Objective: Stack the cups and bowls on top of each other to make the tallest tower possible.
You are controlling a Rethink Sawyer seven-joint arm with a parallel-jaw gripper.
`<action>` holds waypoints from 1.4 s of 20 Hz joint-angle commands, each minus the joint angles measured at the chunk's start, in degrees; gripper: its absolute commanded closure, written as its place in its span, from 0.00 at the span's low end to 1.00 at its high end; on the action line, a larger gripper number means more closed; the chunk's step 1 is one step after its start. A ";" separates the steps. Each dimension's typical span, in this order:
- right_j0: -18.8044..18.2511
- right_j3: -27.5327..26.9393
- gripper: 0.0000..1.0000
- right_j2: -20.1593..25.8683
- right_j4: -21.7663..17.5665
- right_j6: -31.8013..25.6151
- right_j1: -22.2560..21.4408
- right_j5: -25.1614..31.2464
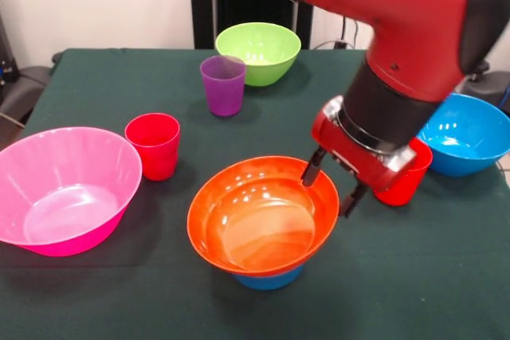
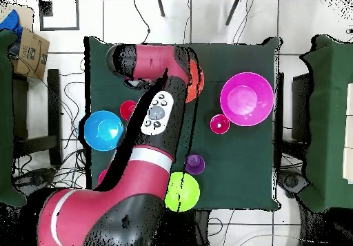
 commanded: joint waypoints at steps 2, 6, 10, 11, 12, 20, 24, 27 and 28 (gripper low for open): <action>-4.85 19.91 0.00 16.27 -2.75 -21.53 -12.70 -10.08; -4.91 21.25 0.00 17.89 -4.57 -17.49 -12.69 -12.57; -5.07 21.79 0.00 19.27 -5.09 -15.27 -12.64 -14.12; -5.31 22.10 0.00 19.75 -5.12 -15.00 -12.86 -14.47; -5.56 22.48 0.00 20.32 -5.12 -14.77 -13.08 -15.08; -7.97 24.99 0.00 24.16 -5.44 -15.07 -14.62 -16.96; -9.11 28.05 0.00 24.50 -7.37 -17.38 -18.11 -15.33; -11.04 32.83 0.00 24.89 -11.04 -24.29 -22.86 -11.26; -12.10 35.30 0.00 25.77 -11.99 -26.35 -24.54 -10.85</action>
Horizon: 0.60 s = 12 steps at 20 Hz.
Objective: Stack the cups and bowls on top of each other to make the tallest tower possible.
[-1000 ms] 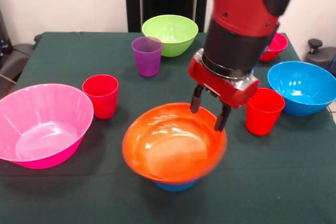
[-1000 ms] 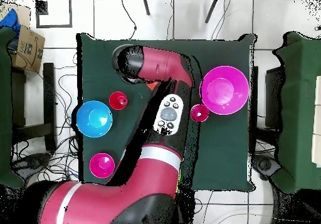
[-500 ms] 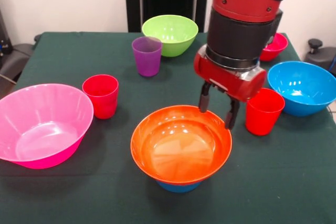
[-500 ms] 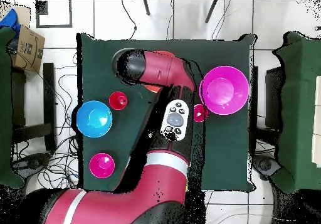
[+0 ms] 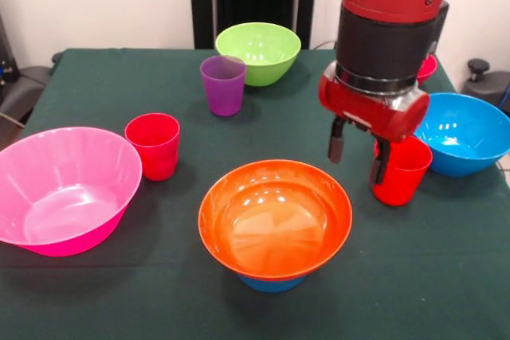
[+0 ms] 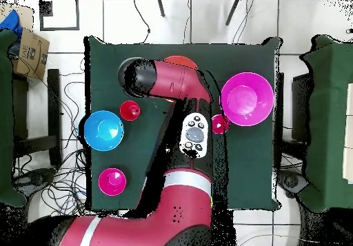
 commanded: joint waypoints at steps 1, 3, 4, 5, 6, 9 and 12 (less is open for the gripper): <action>-5.51 16.13 0.00 9.44 -10.82 -25.11 -9.77 3.55; -7.78 19.74 0.00 11.36 -12.73 -28.51 -12.70 4.05; -9.17 20.91 0.00 12.86 -13.48 -31.05 -13.83 4.74; -10.56 22.08 0.00 14.36 -14.24 -33.58 -14.97 5.43; -12.10 22.42 0.00 16.47 -15.26 -36.42 -15.23 5.70; -16.64 24.89 0.00 21.62 -17.38 -41.54 -16.42 4.64; -19.89 28.85 0.00 24.43 -18.80 -42.72 -17.95 1.11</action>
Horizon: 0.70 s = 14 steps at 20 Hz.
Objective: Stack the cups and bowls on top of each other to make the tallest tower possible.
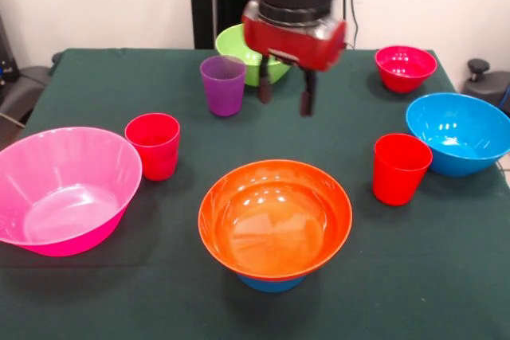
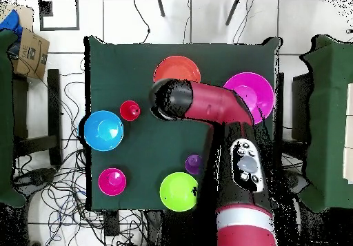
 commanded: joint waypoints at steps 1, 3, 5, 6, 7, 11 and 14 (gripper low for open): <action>-6.96 13.69 0.00 14.73 -7.73 -25.88 -5.24 0.42; -8.56 15.42 0.00 15.93 -8.83 -27.27 -6.42 -0.69; -9.34 16.60 0.00 16.45 -9.85 -27.55 -7.20 -1.56; -9.89 16.79 0.00 17.11 -10.43 -28.16 -7.22 -1.48; -10.45 16.71 0.00 17.90 -11.08 -29.34 -7.09 -1.15; -12.03 17.33 0.00 19.77 -13.45 -30.90 -7.60 -0.78; -12.99 17.82 0.00 20.99 -14.94 -30.37 -7.85 -0.56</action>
